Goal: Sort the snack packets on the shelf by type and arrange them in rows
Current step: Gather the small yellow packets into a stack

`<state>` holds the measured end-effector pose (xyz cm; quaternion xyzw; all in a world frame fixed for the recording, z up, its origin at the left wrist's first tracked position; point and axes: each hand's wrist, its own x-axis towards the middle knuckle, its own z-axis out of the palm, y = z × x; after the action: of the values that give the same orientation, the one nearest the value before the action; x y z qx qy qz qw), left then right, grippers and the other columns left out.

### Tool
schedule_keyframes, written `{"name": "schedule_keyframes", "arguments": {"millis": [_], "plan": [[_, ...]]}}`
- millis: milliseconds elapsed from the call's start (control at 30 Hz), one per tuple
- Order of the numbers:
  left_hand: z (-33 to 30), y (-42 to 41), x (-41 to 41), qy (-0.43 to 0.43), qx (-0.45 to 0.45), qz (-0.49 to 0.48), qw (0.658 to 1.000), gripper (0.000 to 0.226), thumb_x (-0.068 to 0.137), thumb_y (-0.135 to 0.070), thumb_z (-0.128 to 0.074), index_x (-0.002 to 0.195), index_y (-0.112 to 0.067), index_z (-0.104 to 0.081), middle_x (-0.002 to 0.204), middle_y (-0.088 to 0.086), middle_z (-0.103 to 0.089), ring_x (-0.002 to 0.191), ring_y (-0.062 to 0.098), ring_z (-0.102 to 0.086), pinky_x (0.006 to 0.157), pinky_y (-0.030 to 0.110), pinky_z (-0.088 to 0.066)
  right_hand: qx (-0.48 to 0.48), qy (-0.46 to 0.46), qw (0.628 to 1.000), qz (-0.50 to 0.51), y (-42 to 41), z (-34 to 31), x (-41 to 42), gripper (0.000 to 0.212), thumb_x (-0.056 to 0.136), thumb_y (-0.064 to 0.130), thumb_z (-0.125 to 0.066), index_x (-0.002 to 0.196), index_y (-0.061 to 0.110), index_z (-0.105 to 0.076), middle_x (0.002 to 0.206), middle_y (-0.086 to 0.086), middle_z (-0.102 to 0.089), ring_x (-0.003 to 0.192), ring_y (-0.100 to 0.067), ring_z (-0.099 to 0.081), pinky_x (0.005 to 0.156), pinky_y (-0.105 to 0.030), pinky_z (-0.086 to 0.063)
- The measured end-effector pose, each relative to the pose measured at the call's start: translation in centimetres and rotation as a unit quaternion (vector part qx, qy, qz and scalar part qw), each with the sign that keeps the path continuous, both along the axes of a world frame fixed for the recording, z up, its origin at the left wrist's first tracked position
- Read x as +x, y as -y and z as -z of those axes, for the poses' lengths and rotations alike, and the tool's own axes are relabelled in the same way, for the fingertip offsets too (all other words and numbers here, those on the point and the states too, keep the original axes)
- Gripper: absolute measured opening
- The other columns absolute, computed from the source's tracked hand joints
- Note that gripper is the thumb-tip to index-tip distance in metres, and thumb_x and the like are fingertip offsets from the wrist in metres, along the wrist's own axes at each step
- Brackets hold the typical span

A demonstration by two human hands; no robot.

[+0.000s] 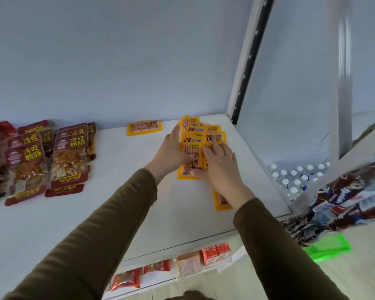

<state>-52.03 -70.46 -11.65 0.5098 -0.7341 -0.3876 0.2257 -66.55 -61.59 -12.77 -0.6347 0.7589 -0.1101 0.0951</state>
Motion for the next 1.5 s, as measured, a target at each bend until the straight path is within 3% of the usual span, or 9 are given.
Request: {"name": "schedule_keyframes", "arguments": {"millis": [300,400,500,633,800,933,1133,1233,1500], "plan": [[-1.4,3.6,-1.9,-0.034,0.122,-0.056,0.990,0.108,0.087,-0.003,-0.076,0.165,-0.016,-0.001,0.155,0.014,-0.043,0.131,0.030,-0.052,0.087,0.036,-0.049,0.036,0.032,0.998,0.032,4.4,0.6,-0.2,0.104,0.078,0.078,-0.060,0.159,0.021,-0.026,0.171,-0.005,-0.007,0.156,-0.032,0.007,0.121,-0.064,-0.004],[-1.9,4.3,-2.1,-0.077,0.186,-0.079,0.976,0.092,0.085,-0.001,-0.078,0.160,-0.009,-0.024,0.141,0.008,-0.056,0.123,0.028,-0.057,0.091,0.038,-0.048,0.041,0.046,0.998,0.028,4.7,1.0,-0.4,0.105,0.075,0.081,-0.060,0.158,0.029,-0.024,0.171,-0.002,-0.004,0.156,-0.032,0.010,0.121,-0.063,-0.002],[-2.0,4.7,-1.8,-0.073,0.206,-0.045,0.975,0.049,0.084,-0.002,-0.080,0.129,-0.006,-0.062,0.122,0.010,-0.072,0.109,0.028,-0.069,0.101,0.045,-0.054,0.048,0.062,0.997,0.024,4.8,1.0,-0.6,0.106,0.072,0.083,-0.061,0.158,0.036,-0.019,0.171,0.000,0.001,0.156,-0.031,0.014,0.121,-0.062,0.000],[-1.9,3.8,-1.3,-0.117,0.175,-0.017,0.977,0.026,0.088,-0.005,-0.077,0.112,-0.014,-0.072,0.106,0.006,-0.078,0.104,0.027,-0.073,0.095,0.043,-0.057,0.035,0.080,0.996,0.023,4.4,0.5,-0.7,0.095,0.075,0.080,-0.062,0.155,0.044,-0.026,0.171,0.003,0.008,0.155,-0.030,0.018,0.118,-0.066,0.008],[-0.9,1.4,0.8,-0.236,0.138,-0.007,0.962,0.032,0.095,-0.006,-0.070,0.126,-0.013,-0.065,0.117,0.009,-0.076,0.111,0.026,-0.072,0.096,0.043,-0.057,-0.065,0.036,0.997,-0.025,4.3,-0.6,0.5,0.076,0.083,0.071,-0.061,0.150,0.041,-0.041,0.171,0.001,-0.002,0.156,-0.033,0.009,0.120,-0.064,0.008],[-1.1,1.6,4.7,-0.261,0.099,-0.105,0.955,0.034,0.088,-0.007,-0.078,0.117,-0.018,-0.065,0.108,0.006,-0.077,0.099,0.023,-0.075,0.092,0.044,-0.060,-0.067,0.121,0.990,-0.039,5.4,-1.5,1.9,0.063,0.088,0.061,-0.064,0.142,0.029,-0.053,0.161,0.002,-0.035,0.153,-0.031,-0.015,0.123,-0.051,-0.015],[-3.3,5.4,10.5,-0.201,0.089,-0.152,0.964,0.027,0.088,-0.013,-0.079,0.114,-0.014,-0.072,0.103,0.004,-0.080,0.095,0.024,-0.076,0.084,0.039,-0.061,-0.106,0.031,0.991,0.081,9.9,-2.3,1.1,0.052,0.095,0.046,-0.057,0.135,0.013,-0.052,0.141,-0.009,-0.055,0.133,-0.033,-0.039,0.109,-0.044,-0.035],[-3.5,7.4,11.0,-0.119,0.076,-0.151,0.978,0.020,0.087,-0.019,-0.081,0.105,-0.015,-0.072,0.094,0.000,-0.079,0.086,0.018,-0.075,0.069,0.026,-0.055,-0.067,-0.001,0.992,0.107,11.8,-1.8,0.8,0.063,0.095,0.052,-0.056,0.140,0.009,-0.049,0.146,-0.011,-0.049,0.137,-0.035,-0.036,0.113,-0.047,-0.031],[-2.7,10.9,9.1,0.057,0.021,-0.101,0.993,0.024,0.090,-0.031,-0.077,0.101,-0.010,-0.072,0.098,0.010,-0.075,0.095,0.029,-0.070,0.087,0.038,-0.053,-0.013,-0.030,0.997,0.067,14.3,-0.5,1.0,0.068,0.095,0.055,-0.050,0.147,0.011,-0.047,0.161,-0.011,-0.033,0.151,-0.036,-0.020,0.124,-0.057,-0.007]]}}
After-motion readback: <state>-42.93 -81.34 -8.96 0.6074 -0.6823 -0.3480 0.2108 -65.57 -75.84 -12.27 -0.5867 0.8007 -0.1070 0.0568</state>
